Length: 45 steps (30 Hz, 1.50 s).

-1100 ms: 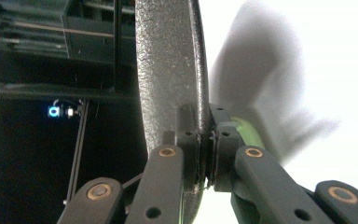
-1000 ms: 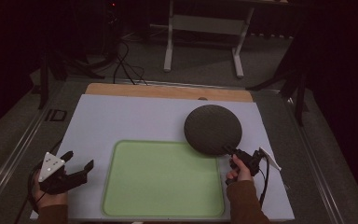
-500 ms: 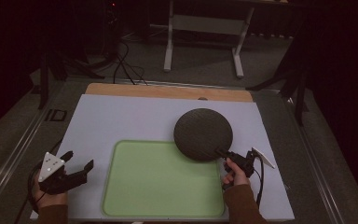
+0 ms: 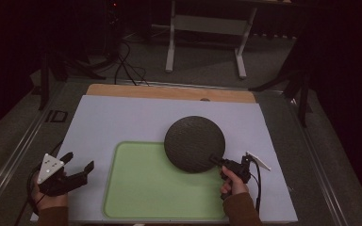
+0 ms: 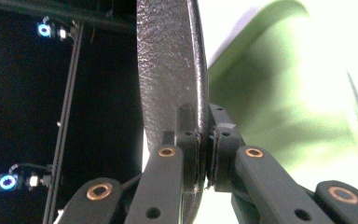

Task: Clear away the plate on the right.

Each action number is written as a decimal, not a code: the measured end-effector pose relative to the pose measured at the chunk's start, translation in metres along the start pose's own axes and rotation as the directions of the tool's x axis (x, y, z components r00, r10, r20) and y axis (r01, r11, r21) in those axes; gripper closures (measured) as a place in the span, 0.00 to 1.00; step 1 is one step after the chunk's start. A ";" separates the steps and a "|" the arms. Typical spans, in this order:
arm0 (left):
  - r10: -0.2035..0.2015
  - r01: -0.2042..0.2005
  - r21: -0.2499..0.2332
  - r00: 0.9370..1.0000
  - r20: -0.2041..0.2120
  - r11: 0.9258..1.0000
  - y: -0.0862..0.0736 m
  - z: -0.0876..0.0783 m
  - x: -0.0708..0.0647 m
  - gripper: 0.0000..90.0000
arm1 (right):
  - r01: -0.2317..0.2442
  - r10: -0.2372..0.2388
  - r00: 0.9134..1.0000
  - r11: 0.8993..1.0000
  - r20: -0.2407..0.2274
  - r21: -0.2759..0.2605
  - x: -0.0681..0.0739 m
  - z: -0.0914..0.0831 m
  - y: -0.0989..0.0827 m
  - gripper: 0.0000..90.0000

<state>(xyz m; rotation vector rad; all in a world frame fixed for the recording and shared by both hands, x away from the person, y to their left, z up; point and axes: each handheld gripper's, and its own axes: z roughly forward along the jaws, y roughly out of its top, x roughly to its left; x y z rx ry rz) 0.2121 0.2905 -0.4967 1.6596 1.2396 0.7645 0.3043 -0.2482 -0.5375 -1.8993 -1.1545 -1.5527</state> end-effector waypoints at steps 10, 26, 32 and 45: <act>-0.003 0.003 -0.002 1.000 0.000 1.000 0.000 0.000 0.000 0.20 | 0.023 -0.024 1.000 0.998 0.007 0.064 0.001 0.004 -0.011 0.94; 0.001 -0.001 0.000 1.000 0.001 1.000 0.001 0.001 0.000 0.20 | 0.086 -0.090 0.996 0.975 0.010 0.204 0.000 0.013 -0.037 0.94; 0.000 0.000 0.000 1.000 0.002 1.000 0.001 0.001 0.000 0.20 | 0.127 -0.136 0.991 0.957 0.018 0.262 0.000 0.019 -0.046 0.93; 0.001 -0.001 0.001 1.000 0.002 1.000 0.001 0.001 0.000 0.20 | 0.205 -0.229 0.973 0.914 0.028 0.350 0.008 0.026 -0.061 0.93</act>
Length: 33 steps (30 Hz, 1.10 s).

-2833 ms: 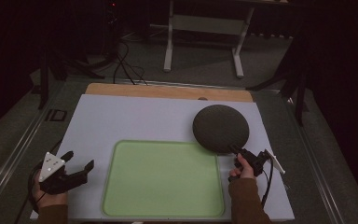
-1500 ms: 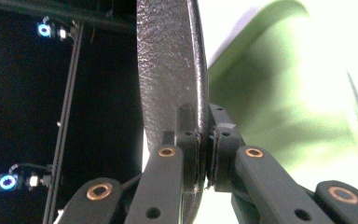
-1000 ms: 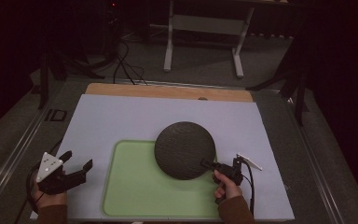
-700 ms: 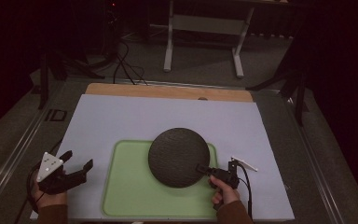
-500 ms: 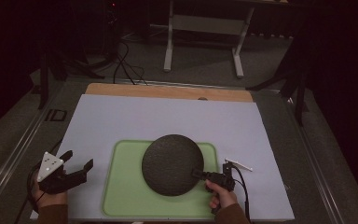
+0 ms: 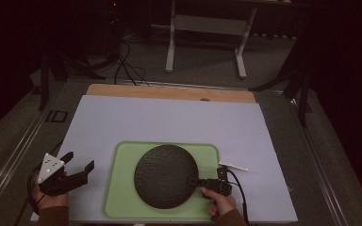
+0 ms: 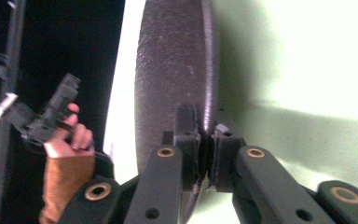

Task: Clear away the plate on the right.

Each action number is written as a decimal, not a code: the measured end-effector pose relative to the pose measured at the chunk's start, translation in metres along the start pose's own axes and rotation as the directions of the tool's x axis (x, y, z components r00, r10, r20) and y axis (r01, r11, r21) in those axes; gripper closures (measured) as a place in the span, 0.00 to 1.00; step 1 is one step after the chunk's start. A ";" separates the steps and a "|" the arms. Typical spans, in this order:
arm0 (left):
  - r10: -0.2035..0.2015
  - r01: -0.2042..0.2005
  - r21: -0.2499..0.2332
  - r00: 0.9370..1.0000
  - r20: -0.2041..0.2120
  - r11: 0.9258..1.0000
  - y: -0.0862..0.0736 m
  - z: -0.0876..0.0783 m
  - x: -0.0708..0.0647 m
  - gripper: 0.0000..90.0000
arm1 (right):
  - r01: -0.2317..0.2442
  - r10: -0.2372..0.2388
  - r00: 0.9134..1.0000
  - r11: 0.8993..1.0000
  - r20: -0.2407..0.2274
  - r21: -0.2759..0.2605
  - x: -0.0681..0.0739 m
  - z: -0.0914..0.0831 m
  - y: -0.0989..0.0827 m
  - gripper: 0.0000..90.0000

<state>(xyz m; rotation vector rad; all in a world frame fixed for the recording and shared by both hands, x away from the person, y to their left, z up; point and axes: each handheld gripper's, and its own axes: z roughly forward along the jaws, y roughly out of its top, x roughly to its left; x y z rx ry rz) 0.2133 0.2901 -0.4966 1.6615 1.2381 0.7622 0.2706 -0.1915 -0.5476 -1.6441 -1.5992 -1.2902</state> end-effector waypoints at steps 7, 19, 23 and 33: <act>0.000 0.000 0.002 1.000 -0.001 1.000 0.000 0.000 0.000 0.20 | 0.136 -0.136 0.986 0.991 0.101 0.009 0.007 0.000 0.002 0.83; -0.001 0.001 0.003 1.000 0.003 1.000 0.000 0.001 0.000 0.20 | 0.228 -0.224 0.956 0.974 0.187 0.002 0.006 -0.005 0.005 0.72; 0.000 0.000 0.003 1.000 0.004 1.000 0.001 0.002 0.000 0.20 | 0.249 -0.242 0.952 0.969 0.187 -0.014 0.006 -0.010 0.007 0.69; -0.002 0.002 0.003 1.000 0.003 1.000 0.000 0.002 0.000 0.20 | 0.324 -0.315 0.921 0.946 0.229 -0.002 0.012 -0.010 0.006 0.65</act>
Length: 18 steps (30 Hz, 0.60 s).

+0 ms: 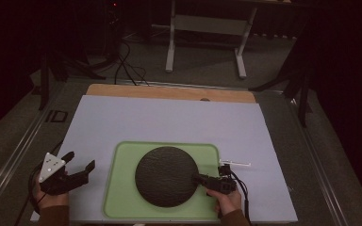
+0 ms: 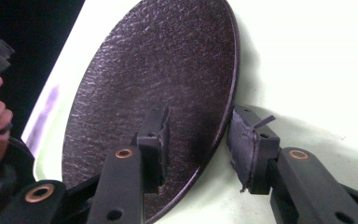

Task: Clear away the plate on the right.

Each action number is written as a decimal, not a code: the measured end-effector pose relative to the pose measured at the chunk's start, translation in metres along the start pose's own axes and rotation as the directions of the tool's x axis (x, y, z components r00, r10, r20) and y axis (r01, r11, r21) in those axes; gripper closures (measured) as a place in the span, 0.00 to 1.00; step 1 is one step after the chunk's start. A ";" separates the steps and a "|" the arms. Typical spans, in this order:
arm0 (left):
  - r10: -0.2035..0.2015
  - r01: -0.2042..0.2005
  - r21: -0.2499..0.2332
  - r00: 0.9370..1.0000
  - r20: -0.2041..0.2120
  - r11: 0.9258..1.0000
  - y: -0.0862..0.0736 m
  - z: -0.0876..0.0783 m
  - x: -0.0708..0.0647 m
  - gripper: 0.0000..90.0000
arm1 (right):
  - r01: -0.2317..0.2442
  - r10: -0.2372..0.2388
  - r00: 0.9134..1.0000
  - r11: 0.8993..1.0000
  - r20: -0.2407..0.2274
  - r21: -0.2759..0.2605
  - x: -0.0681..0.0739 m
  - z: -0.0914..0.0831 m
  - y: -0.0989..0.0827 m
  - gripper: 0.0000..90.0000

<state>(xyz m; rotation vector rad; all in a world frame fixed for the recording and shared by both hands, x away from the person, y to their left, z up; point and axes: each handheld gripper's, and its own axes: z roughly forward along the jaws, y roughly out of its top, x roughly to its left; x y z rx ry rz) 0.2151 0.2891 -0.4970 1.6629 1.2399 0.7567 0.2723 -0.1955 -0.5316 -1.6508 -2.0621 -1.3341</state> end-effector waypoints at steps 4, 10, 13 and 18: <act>-0.001 0.001 -0.001 1.000 0.000 1.000 0.000 0.000 0.000 0.20 | 0.047 -0.046 0.999 0.999 0.027 -0.004 0.003 0.000 0.000 0.63; 0.003 -0.003 0.000 1.000 0.002 1.000 0.000 0.000 0.000 0.20 | 0.140 -0.140 0.987 0.990 0.081 0.006 0.010 0.001 -0.001 0.62; 0.005 -0.005 0.000 1.000 0.003 1.000 0.001 0.000 0.000 0.20 | 0.198 -0.199 0.973 0.980 0.118 0.020 0.014 0.001 -0.001 0.61; 0.004 -0.004 0.000 1.000 0.005 1.000 0.001 0.001 0.000 0.20 | 0.273 -0.272 0.950 0.962 0.157 0.016 0.020 -0.004 0.002 0.59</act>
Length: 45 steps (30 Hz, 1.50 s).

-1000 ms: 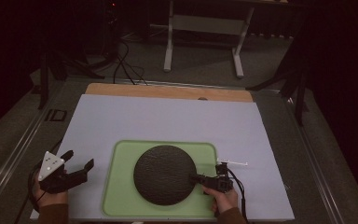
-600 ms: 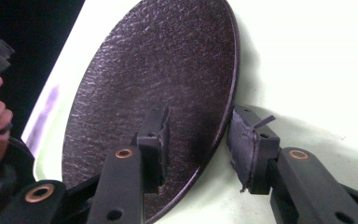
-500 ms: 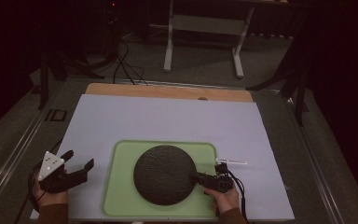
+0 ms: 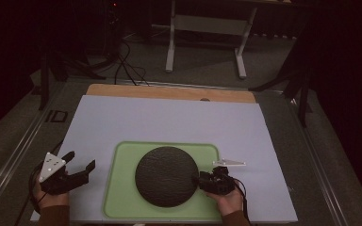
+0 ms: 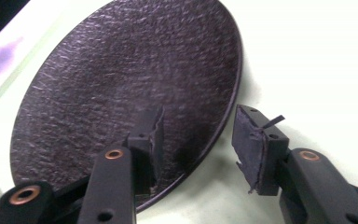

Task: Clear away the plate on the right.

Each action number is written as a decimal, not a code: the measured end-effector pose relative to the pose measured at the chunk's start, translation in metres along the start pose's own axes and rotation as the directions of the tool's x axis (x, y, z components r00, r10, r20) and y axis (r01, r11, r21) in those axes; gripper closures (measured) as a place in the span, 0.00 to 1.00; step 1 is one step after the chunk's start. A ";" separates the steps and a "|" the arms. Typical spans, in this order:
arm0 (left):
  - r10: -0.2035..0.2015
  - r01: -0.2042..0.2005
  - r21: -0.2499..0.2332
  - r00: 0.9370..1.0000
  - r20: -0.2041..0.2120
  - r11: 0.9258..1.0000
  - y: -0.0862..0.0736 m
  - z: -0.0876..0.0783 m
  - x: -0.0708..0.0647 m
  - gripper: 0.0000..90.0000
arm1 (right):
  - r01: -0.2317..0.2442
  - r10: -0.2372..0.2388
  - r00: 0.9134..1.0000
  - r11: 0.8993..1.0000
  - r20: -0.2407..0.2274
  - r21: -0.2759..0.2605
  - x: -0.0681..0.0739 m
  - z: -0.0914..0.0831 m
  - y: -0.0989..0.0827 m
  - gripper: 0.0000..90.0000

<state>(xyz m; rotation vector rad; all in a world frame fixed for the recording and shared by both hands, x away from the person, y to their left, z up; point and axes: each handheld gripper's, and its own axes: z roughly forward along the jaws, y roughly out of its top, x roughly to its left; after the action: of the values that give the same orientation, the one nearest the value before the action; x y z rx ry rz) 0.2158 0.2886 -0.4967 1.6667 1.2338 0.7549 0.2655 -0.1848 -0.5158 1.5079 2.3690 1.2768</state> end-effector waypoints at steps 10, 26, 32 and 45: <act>-0.001 0.001 0.000 1.000 0.000 1.000 0.000 0.000 0.000 0.20 | 0.061 -0.060 0.998 0.998 0.030 -0.026 -0.008 -0.015 0.010 0.51; -0.001 0.001 0.000 1.000 -0.001 1.000 0.000 0.000 0.000 0.20 | 0.209 -0.198 0.966 0.977 0.167 -0.049 -0.028 -0.038 0.020 0.42; -0.005 0.005 -0.003 1.000 -0.001 1.000 0.000 0.000 0.000 0.20 | 0.256 -0.241 0.947 0.966 0.212 -0.045 -0.034 -0.044 0.020 0.41; -0.008 0.008 -0.003 1.000 -0.003 1.000 0.000 0.000 0.000 0.20 | 0.287 -0.258 0.926 0.955 0.275 -0.070 -0.045 -0.059 0.019 0.41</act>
<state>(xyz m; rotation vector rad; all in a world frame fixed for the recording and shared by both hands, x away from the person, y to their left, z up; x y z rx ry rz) 0.2161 0.2884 -0.4972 1.6578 1.2404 0.7539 0.2765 -0.2517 -0.4811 1.1797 2.2021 1.0504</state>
